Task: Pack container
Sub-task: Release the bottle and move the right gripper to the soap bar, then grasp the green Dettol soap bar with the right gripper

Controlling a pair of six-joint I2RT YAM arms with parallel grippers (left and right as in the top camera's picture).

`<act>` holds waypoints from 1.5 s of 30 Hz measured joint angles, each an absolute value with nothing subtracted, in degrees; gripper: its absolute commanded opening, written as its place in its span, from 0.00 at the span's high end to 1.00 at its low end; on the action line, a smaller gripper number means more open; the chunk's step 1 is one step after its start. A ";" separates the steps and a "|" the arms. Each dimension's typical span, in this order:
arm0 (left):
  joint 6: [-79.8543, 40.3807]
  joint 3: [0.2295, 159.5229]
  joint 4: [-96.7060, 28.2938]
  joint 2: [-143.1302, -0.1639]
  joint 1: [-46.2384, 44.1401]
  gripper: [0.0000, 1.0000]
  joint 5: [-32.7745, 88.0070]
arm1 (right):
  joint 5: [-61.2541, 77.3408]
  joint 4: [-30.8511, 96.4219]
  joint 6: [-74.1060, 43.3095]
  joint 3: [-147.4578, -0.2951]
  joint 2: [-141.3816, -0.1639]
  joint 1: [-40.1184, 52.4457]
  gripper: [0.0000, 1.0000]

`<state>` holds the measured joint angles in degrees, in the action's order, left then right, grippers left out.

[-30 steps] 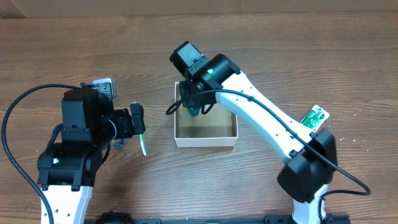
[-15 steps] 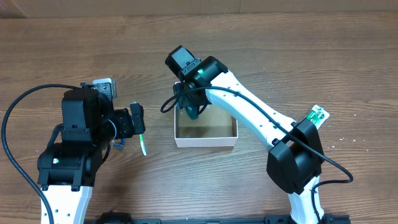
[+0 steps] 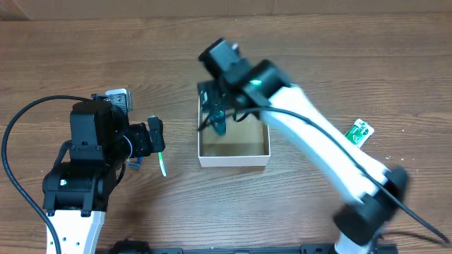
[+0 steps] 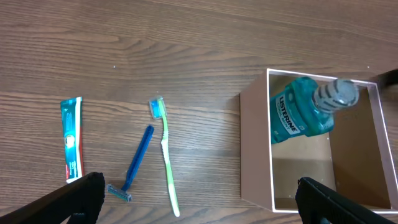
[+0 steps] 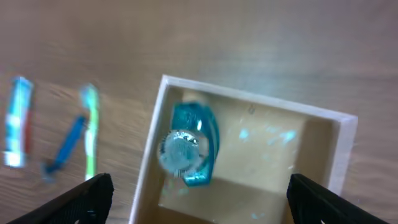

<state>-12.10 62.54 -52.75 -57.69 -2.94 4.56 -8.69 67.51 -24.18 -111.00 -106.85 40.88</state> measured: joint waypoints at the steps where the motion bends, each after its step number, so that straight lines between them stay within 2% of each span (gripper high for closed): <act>1: -12.10 62.54 -52.75 -57.69 -2.94 0.00 4.56 | -9.69 67.77 -24.53 -111.57 -104.12 40.32 0.02; 4: -12.10 62.54 -52.77 -57.69 -2.94 0.00 4.56 | -11.90 70.70 -27.00 -112.75 -97.67 36.34 0.00; 7: -12.10 62.54 -52.77 -57.69 -2.94 0.00 4.56 | -13.72 77.19 -31.44 -113.69 -93.51 24.88 0.00; 12: -12.10 62.54 -52.77 -57.69 -2.94 0.00 4.56 | -12.23 82.28 -34.87 -111.39 -94.50 6.50 0.00; 15: -12.10 62.57 -52.75 -57.93 -2.94 0.00 4.56 | -9.21 80.88 -34.20 -105.45 -94.91 -3.88 0.00; 20: -12.10 62.61 -52.80 -59.24 -2.94 0.00 4.56 | -5.32 72.20 -30.85 -91.53 -95.44 -12.69 0.00; 28: -12.10 62.63 -52.77 -61.73 -2.94 0.00 4.56 | -3.25 60.60 -25.69 -77.08 -102.98 -15.25 0.00; 45: -12.10 62.63 -52.75 -62.17 -2.94 0.00 4.56 | -2.94 58.00 -22.68 -76.49 -114.67 -15.25 0.00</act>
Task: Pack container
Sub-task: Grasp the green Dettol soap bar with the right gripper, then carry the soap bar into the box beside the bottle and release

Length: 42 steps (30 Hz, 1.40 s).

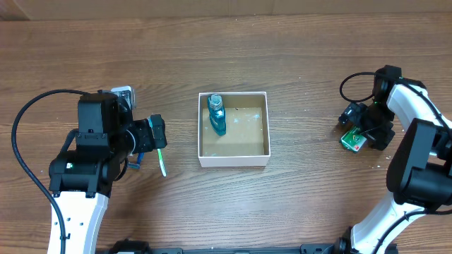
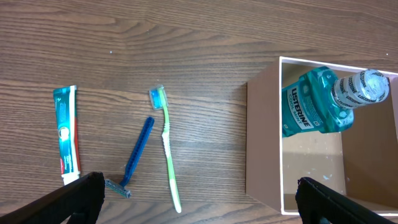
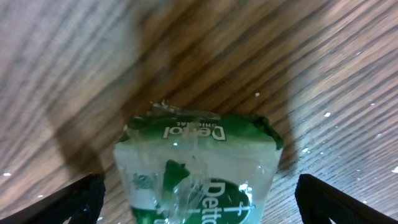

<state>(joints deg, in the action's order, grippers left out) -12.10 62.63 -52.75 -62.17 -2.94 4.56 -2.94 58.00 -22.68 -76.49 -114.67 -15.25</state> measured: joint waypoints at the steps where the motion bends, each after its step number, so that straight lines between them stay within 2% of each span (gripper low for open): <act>1: -12.10 62.61 -52.77 -62.17 -2.94 0.00 4.56 | -2.94 58.17 -22.65 -76.47 -114.85 -15.22 0.04; 3: -12.10 62.61 -52.77 -62.17 -2.94 0.00 4.56 | -2.96 58.63 -22.44 -76.47 -114.91 -15.22 0.13; 5: -12.10 62.61 -52.75 -62.17 -2.94 0.00 4.56 | -2.92 59.05 -22.04 -76.47 -114.91 -15.22 0.27; 8: -12.10 62.63 -52.75 -62.17 -2.94 0.00 4.56 | -2.94 59.18 -22.26 -76.47 -114.93 -15.22 0.39; 16: -12.10 62.61 -52.77 -62.17 -2.94 0.00 4.56 | -2.74 59.42 -22.33 -76.47 -114.93 -15.22 0.54; 18: -12.10 62.63 -52.75 -62.17 -2.94 0.00 4.56 | -2.74 59.55 -22.35 -76.49 -114.93 -15.22 0.60; 24: -12.08 62.63 -52.75 -62.17 -2.94 0.00 4.56 | -2.79 59.55 -22.26 -76.40 -114.08 -14.74 0.62; 28: -12.10 62.61 -52.77 -62.17 -2.94 0.00 4.56 | -2.76 59.64 -21.04 -76.25 -105.82 -10.85 0.62; 30: -12.10 62.63 -52.77 -62.17 -2.94 0.00 4.56 | -1.91 59.66 -19.31 -76.69 -97.78 -6.35 0.67; 35: -12.10 62.61 -52.75 -62.17 -2.94 0.00 4.56 | -0.16 58.59 -16.86 -79.05 -84.12 8.67 0.67; 42: -12.10 62.63 -52.77 -62.17 -2.94 0.00 4.56 | 0.34 55.05 -17.69 -79.13 -87.77 24.34 0.67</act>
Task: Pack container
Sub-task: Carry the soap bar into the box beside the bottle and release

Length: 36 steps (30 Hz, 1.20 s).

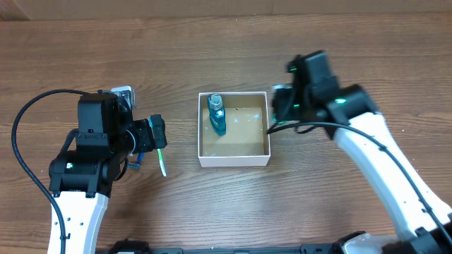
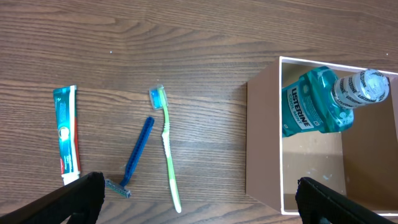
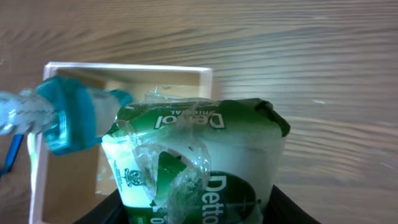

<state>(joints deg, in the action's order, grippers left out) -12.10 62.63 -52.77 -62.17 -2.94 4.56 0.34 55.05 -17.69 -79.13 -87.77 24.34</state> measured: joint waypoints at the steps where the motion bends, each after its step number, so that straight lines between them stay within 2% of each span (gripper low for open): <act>1: -12.10 62.61 -52.77 -62.17 -2.94 0.00 4.56 | 0.43 53.60 -18.22 -79.13 -89.36 26.61 0.67; 6: -12.10 62.63 -52.77 -62.17 -2.94 0.00 4.56 | 0.69 49.98 -19.90 -79.13 -94.19 30.48 0.67; 12: -12.10 62.63 -52.77 -62.17 -2.94 0.00 4.56 | 0.67 47.03 -20.69 -79.13 -100.40 30.81 0.66; 15: -12.10 62.63 -52.77 -62.17 -2.94 0.00 4.56 | 0.64 45.10 -20.25 -79.13 -104.03 30.81 0.51; 17: -12.08 62.61 -52.77 -62.17 -2.94 0.00 4.56 | 0.67 44.69 -19.90 -79.13 -105.08 30.79 0.50; 20: -12.08 62.61 -52.77 -62.17 -2.94 0.00 4.56 | 0.64 43.97 -19.62 -79.13 -105.62 30.79 0.24; 22: -12.10 62.63 -52.80 -62.17 -2.94 0.00 4.56 | 0.67 43.22 -19.51 -79.13 -105.62 30.79 0.12; 27: -12.10 62.63 -53.41 -62.17 -2.94 0.00 4.56 | 1.28 43.46 -19.22 -79.22 -105.60 31.22 0.03; 31: -12.10 62.61 -53.63 -62.17 -2.94 0.00 4.56 | 0.01 48.47 -19.27 -80.68 -104.49 31.22 0.00; 36: -12.08 62.63 -53.65 -62.17 -2.94 0.00 4.56 | -6.46 53.56 -19.33 -85.19 -92.09 30.85 0.00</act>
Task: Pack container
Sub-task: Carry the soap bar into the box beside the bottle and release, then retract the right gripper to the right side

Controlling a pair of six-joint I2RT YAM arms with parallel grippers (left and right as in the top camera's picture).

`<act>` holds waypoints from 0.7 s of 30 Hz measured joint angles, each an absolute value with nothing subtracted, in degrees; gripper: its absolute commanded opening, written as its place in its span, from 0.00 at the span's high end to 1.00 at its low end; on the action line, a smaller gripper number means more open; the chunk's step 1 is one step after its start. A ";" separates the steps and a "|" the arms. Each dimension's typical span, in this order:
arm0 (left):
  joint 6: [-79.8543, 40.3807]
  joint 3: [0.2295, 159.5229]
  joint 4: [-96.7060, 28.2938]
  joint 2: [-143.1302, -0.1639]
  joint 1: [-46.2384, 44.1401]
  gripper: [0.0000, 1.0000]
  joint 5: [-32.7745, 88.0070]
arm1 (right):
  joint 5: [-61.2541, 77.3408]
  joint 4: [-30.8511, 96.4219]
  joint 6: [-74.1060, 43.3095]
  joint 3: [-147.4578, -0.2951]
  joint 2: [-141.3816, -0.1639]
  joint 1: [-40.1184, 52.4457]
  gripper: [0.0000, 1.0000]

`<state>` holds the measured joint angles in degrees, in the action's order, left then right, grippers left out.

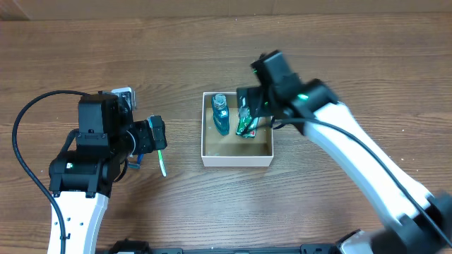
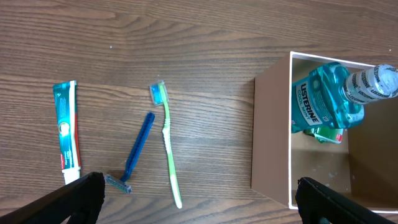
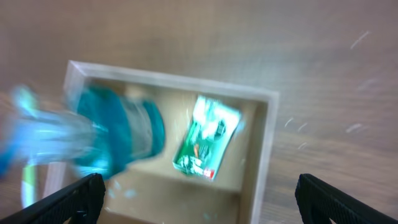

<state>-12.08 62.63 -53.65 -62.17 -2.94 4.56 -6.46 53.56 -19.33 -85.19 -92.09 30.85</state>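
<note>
The white cardboard box (image 1: 237,164) stands mid-table. Inside it a teal Listerine bottle (image 1: 220,113) stands upright at the left, and a green Dettol soap packet (image 1: 246,121) lies beside it. My right gripper (image 1: 251,104) hangs over the box's far side, and the right wrist view shows it (image 3: 199,208) open and empty above the packet (image 3: 208,140). My left gripper (image 2: 199,208) is open over the table left of the box (image 2: 272,143). Below it lie a green toothbrush (image 2: 166,149), a blue razor (image 2: 135,152) and a toothpaste tube (image 2: 65,134).
The left arm's base and cable fill the table's left side in the overhead view. The toothbrush (image 1: 162,161) shows just beside my left gripper (image 1: 157,137). The bottle (image 2: 326,102) takes up the box's left part.
My right gripper held the soap packet at the box's right edge. Now the packet lies in the box beside the bottle, and the gripper is open above it. The box sits slightly further right.
My right gripper was open over the box with the bottle standing inside. Then it was at the far right, open around the soap packet on the table. Then it held the packet by the box. Now the packet is in the box. The left arm stayed put.
</note>
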 measured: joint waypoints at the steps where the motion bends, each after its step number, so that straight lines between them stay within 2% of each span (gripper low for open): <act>1: -12.08 62.63 -53.65 -62.17 -2.94 0.00 4.56 | -7.49 53.58 -19.46 -86.00 -88.58 30.26 0.00; 4: -12.08 62.63 -53.89 -62.17 -2.94 0.00 4.56 | -9.08 56.29 -20.18 -87.68 -80.51 24.84 0.00; 6: -12.05 62.63 -54.81 -62.17 -2.94 0.00 4.58 | -10.09 60.86 -21.39 -88.09 -77.32 17.78 0.00; 12: -12.08 62.67 -62.67 -62.17 -2.94 0.00 4.69 | -5.87 72.20 -23.07 -85.30 -77.76 -0.62 0.00; 16: -12.95 62.74 -63.44 -63.75 -2.94 0.00 3.84 | -3.09 72.55 -22.85 -81.06 -77.76 -3.29 0.00; 21: -14.15 63.02 -60.82 -74.46 -2.94 0.00 3.22 | -1.65 71.48 -22.65 -76.40 -77.76 -3.29 0.00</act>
<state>-14.15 63.02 -60.82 -74.46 -2.94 3.22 -1.65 71.48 -22.65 -76.40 -77.76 -3.29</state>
